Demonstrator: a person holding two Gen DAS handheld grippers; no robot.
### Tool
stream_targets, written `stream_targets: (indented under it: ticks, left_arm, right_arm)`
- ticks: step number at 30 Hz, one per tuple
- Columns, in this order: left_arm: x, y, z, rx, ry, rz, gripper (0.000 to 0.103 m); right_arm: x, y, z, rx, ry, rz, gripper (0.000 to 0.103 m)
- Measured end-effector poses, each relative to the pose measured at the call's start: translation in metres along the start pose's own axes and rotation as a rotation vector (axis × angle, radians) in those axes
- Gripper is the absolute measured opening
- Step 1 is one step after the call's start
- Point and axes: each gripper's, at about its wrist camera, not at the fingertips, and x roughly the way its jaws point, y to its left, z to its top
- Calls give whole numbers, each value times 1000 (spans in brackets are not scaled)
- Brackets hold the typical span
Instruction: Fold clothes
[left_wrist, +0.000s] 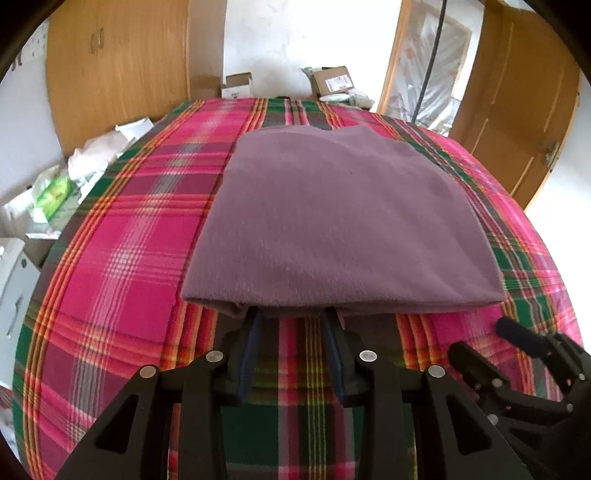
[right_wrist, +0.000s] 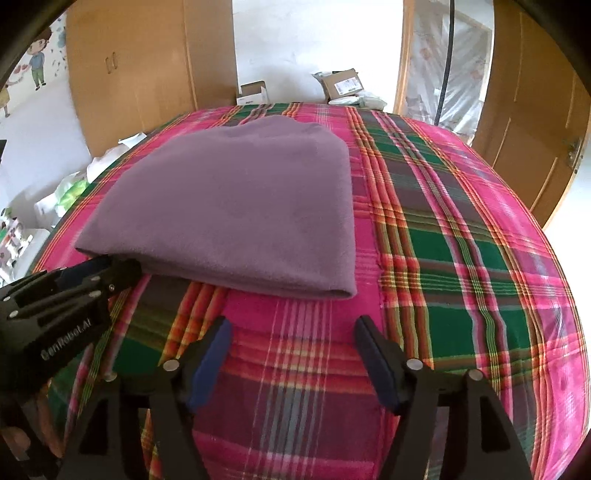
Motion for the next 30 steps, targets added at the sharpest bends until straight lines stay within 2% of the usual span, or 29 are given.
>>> stream_targets:
  ticks: [4,7,21,26,30]
  left_arm:
    - [2,-6,0,37,-4,29,36]
    - [2,-10,1,54,-1,31,46]
    - [3,-16,0,30,3,51,56]
    - [4,-18,0,37,7,50,61]
    - [6,-19,0,46,9,55,63]
  right_arm:
    - [3,-1,3,-1,4,0,75]
    - [5,-1,3,-9,9,12,82]
    - [7,-8,7,-18,14,15,82]
    - [5,-17,5,20,0,35,78]
    - [7,-10,4,-10,9,6,80]
